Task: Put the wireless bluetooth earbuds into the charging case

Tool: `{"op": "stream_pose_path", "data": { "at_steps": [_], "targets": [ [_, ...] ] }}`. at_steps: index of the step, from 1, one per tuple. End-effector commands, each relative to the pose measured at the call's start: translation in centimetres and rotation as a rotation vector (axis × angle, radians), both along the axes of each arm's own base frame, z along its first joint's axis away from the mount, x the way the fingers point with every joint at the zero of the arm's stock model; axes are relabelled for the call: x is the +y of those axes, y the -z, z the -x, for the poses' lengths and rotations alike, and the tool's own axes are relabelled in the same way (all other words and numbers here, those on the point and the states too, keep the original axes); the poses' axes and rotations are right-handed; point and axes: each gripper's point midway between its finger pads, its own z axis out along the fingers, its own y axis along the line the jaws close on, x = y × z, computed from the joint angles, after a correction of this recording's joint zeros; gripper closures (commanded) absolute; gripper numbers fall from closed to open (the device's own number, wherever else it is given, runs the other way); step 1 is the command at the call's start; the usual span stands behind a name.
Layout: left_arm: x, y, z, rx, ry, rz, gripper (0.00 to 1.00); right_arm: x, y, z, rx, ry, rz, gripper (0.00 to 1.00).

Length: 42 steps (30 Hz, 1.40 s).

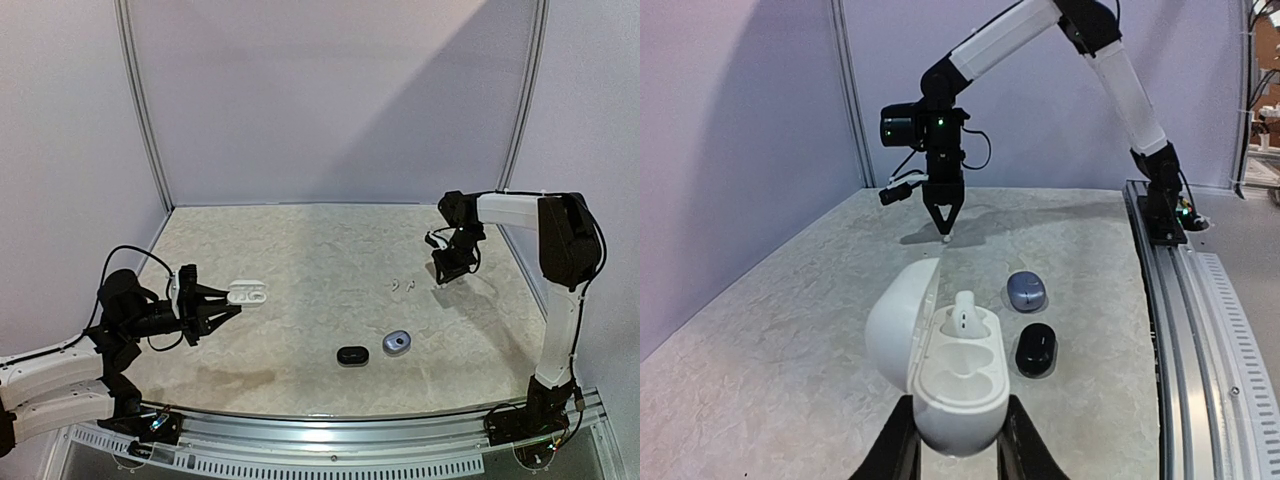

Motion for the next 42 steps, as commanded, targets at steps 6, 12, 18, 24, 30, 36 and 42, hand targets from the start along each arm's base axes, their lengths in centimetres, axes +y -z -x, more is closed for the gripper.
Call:
{"op": "stream_pose_path", "data": {
  "at_steps": [6, 12, 18, 24, 30, 36, 42],
  "targets": [
    [-0.1, 0.6, 0.4, -0.002, 0.011, -0.012, 1.00, -0.4, -0.2, 1.0, 0.006, 0.010, 0.010, 0.77],
    [-0.1, 0.5, 0.4, -0.002, 0.011, -0.010, 1.00, -0.2, -0.1, 0.7, 0.006, 0.006, 0.003, 0.77],
    [-0.1, 0.5, 0.3, 0.000, 0.008, -0.012, 1.00, 0.7, -1.6, 0.4, -0.043, -0.037, -0.036, 0.75],
    [-0.1, 0.5, 0.2, 0.001, 0.006, -0.013, 1.00, 2.1, -3.7, 0.5, -0.161, -0.194, -0.043, 0.72],
    [-0.1, 0.5, 0.2, -0.004, 0.005, -0.014, 1.00, 2.0, -5.0, 1.0, -0.266, -0.380, -0.015, 0.70],
    [-0.1, 0.6, 0.3, -0.002, 0.007, -0.018, 1.00, 2.3, -4.0, 5.3, -0.419, -0.801, -0.003, 0.70],
    [-0.1, 0.6, 0.3, 0.000, 0.008, -0.019, 1.00, 1.2, -4.3, 4.4, -0.553, -0.996, 0.156, 0.78]
  ]
}}
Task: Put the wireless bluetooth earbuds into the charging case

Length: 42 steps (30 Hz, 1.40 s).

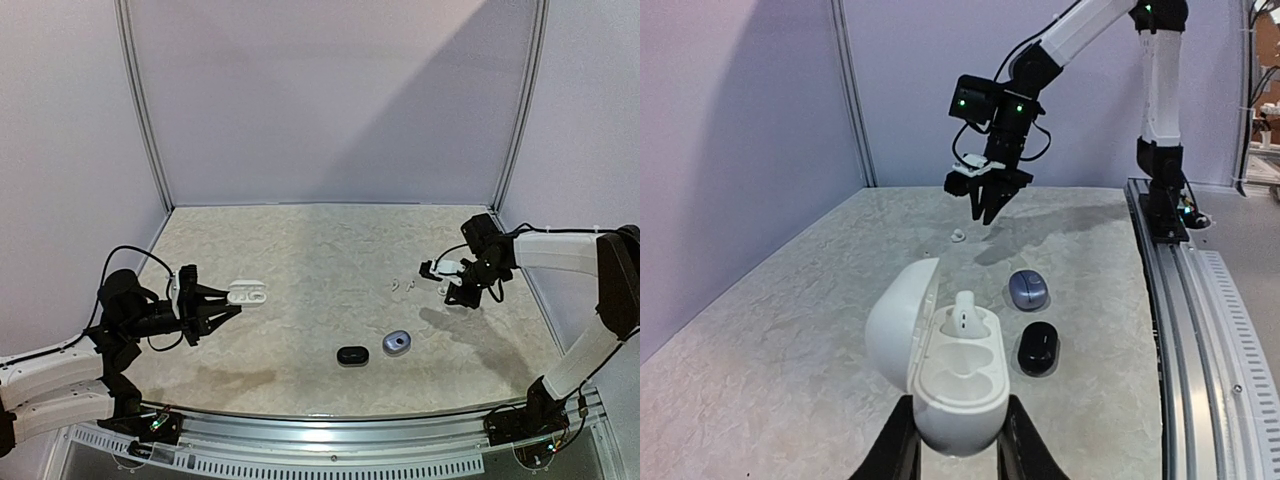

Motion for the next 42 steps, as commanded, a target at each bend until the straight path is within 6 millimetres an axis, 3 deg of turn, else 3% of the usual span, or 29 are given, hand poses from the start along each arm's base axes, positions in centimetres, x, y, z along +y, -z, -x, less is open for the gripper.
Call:
{"op": "stream_pose_path", "data": {
  "at_steps": [1, 7, 11, 22, 34, 42],
  "targets": [
    [-0.1, 0.6, 0.3, 0.006, 0.012, -0.016, 1.00, 0.4, -1.7, -3.2, -0.224, -0.187, 0.081, 0.78],
    [-0.1, 0.6, 0.4, 0.006, 0.013, -0.018, 1.00, -0.4, 0.7, -3.9, -0.234, -0.247, 0.176, 0.79],
    [-0.1, 0.7, 0.4, 0.006, 0.016, -0.020, 1.00, -0.3, 0.9, -4.7, -0.264, -0.261, 0.184, 0.78],
    [-0.1, 0.9, 0.3, 0.009, 0.012, -0.025, 1.00, -0.7, 3.0, -3.5, -0.174, -0.339, 0.234, 0.78],
    [-0.2, 1.0, 0.2, 0.013, 0.011, -0.028, 1.00, -1.0, 3.4, -5.1, -0.205, -0.324, 0.276, 0.79],
    [-0.2, 1.2, 0.1, 0.017, 0.010, -0.031, 1.00, -0.5, 2.8, -6.1, -0.218, -0.312, 0.258, 0.87]
  ]
}}
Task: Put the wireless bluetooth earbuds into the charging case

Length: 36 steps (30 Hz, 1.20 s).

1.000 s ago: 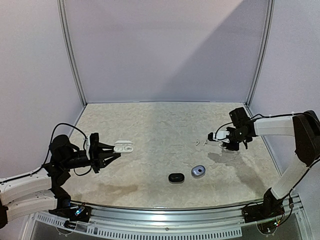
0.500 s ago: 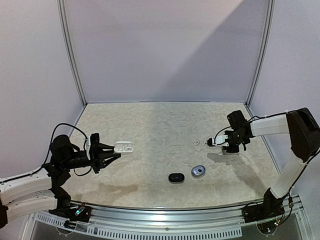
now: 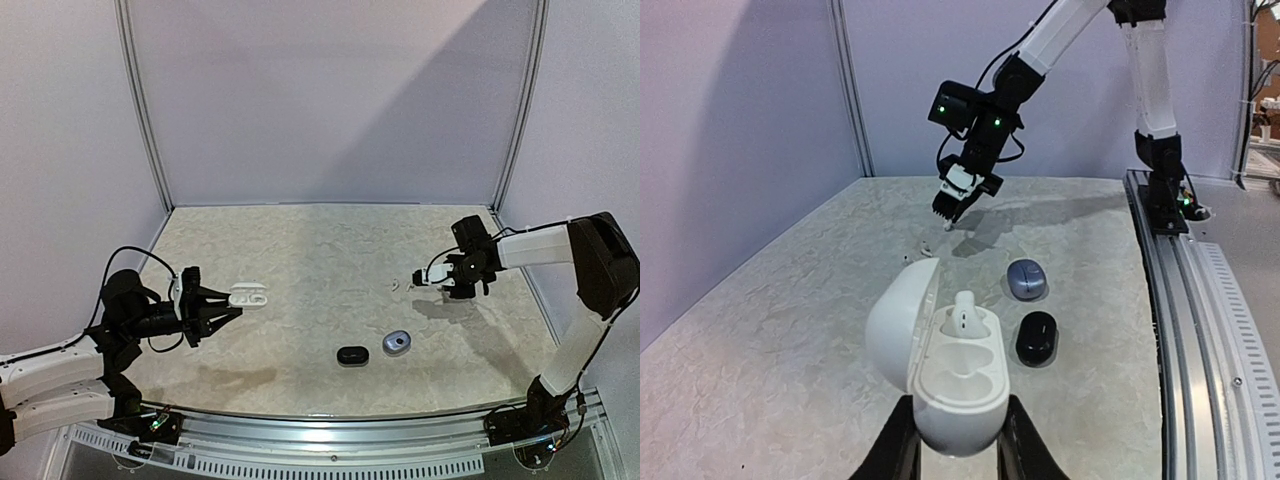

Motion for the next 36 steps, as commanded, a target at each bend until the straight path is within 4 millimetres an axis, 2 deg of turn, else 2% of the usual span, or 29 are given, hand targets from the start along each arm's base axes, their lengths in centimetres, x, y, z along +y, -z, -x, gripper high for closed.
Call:
{"op": "stream_pose_path", "data": {
  "at_steps": [1, 6, 11, 14, 18, 20, 22, 24, 28, 30, 32, 36],
  "targets": [
    [-0.1, 0.5, 0.2, 0.004, 0.009, -0.010, 1.00, 0.4, 0.5, -0.3, 0.023, -0.002, 0.000, 0.89],
    [-0.2, 0.6, 0.1, 0.004, 0.007, -0.012, 1.00, 0.5, 0.7, 0.0, 0.055, -0.005, 0.001, 1.00],
    [-0.2, 0.5, 0.1, 0.004, 0.006, -0.011, 1.00, 0.9, -0.7, -0.8, 0.040, 0.036, -0.040, 1.00],
    [-0.2, 0.4, 0.1, 0.001, 0.006, -0.007, 1.00, 3.5, -4.9, -2.1, 0.015, 0.065, -0.212, 1.00],
    [-0.2, 0.3, 0.0, 0.000, 0.004, -0.003, 1.00, 8.0, -14.4, -3.5, -0.009, 0.142, -0.544, 1.00],
    [-0.2, 0.2, 0.0, -0.005, 0.006, 0.000, 1.00, 11.2, -19.0, -2.7, -0.011, 0.144, -0.673, 1.00],
    [-0.3, 0.1, 0.0, -0.007, 0.008, 0.001, 1.00, 15.3, -22.9, -0.6, -0.010, 0.076, -0.760, 1.00],
    [-0.3, 0.0, 0.1, -0.013, 0.011, 0.002, 1.00, 19.9, -25.9, 2.7, 0.007, -0.051, -0.824, 1.00],
    [-0.4, -0.2, 0.2, -0.023, 0.017, 0.003, 1.00, 28.2, -29.6, 10.4, 0.081, -0.307, -0.898, 1.00],
    [-0.5, -0.2, 0.3, -0.026, 0.019, 0.004, 1.00, 31.6, -29.9, 14.1, 0.131, -0.419, -0.885, 1.00],
    [-0.5, -0.4, 0.4, -0.032, 0.022, 0.005, 1.00, 34.2, -29.7, 17.1, 0.170, -0.503, -0.843, 1.00],
    [-0.5, -0.5, 0.6, -0.039, 0.027, 0.006, 1.00, 37.9, -27.1, 20.2, 0.243, -0.582, -0.743, 1.00]
  ]
}}
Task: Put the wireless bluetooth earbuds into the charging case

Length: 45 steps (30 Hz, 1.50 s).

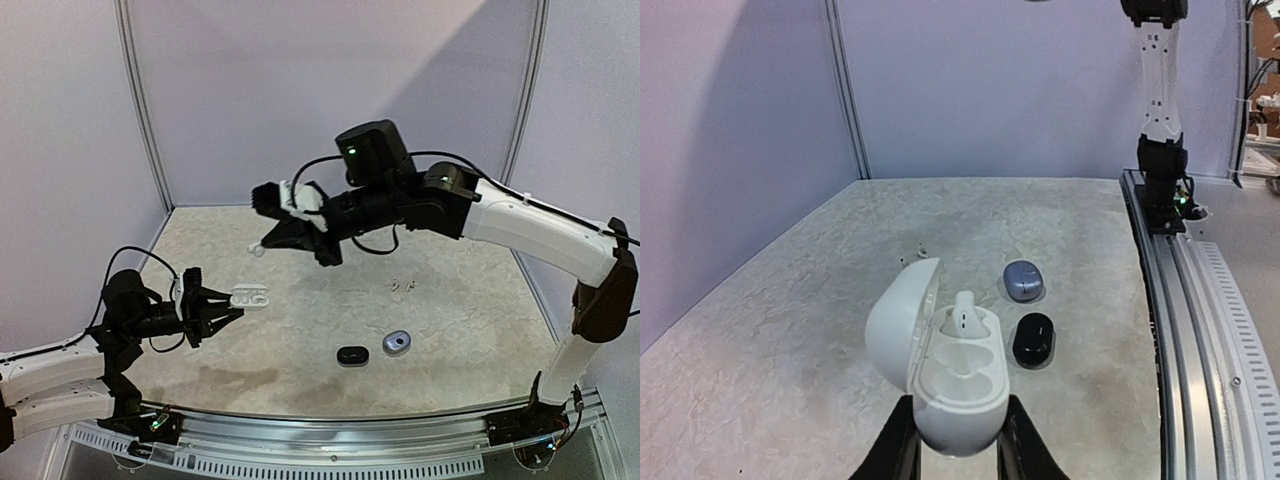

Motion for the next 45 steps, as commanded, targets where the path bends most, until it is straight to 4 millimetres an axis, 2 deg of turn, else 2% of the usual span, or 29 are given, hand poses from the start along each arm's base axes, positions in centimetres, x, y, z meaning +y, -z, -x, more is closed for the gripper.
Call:
{"op": "stream_pose_path", "data": {
  "at_steps": [1, 5, 9, 17, 22, 28, 39, 45],
  "targets": [
    [-0.2, -0.5, 0.6, -0.035, 0.018, 0.006, 1.00, 2.2, 5.1, 2.6, 0.065, -0.078, 0.178, 1.00],
    [-0.1, -0.5, 0.8, -0.042, 0.020, 0.006, 1.00, 3.7, 6.8, 3.8, 0.060, -0.120, 0.223, 1.00],
    [-0.1, -0.4, 0.9, -0.045, 0.021, 0.003, 1.00, 4.7, 7.6, 4.3, 0.078, -0.134, 0.232, 1.00],
    [-0.1, -0.3, 1.0, -0.053, 0.021, -0.002, 1.00, 5.9, 9.0, 3.2, 0.090, -0.086, 0.234, 1.00],
    [-0.1, -0.2, 1.0, -0.053, 0.024, -0.004, 1.00, 6.4, 8.9, 2.0, 0.058, -0.034, 0.225, 1.00],
    [-0.1, -0.1, 1.0, -0.047, 0.022, -0.005, 1.00, 6.6, 9.8, 1.3, 0.057, 0.010, 0.248, 1.00],
    [-0.1, -0.1, 0.8, -0.033, 0.013, -0.003, 1.00, 5.8, 12.0, 1.7, -0.126, 0.023, 0.392, 1.00],
    [-0.1, -0.1, 0.9, -0.032, 0.016, -0.005, 1.00, 6.4, 12.8, 1.6, -0.169, 0.032, 0.420, 1.00]
  ]
}}
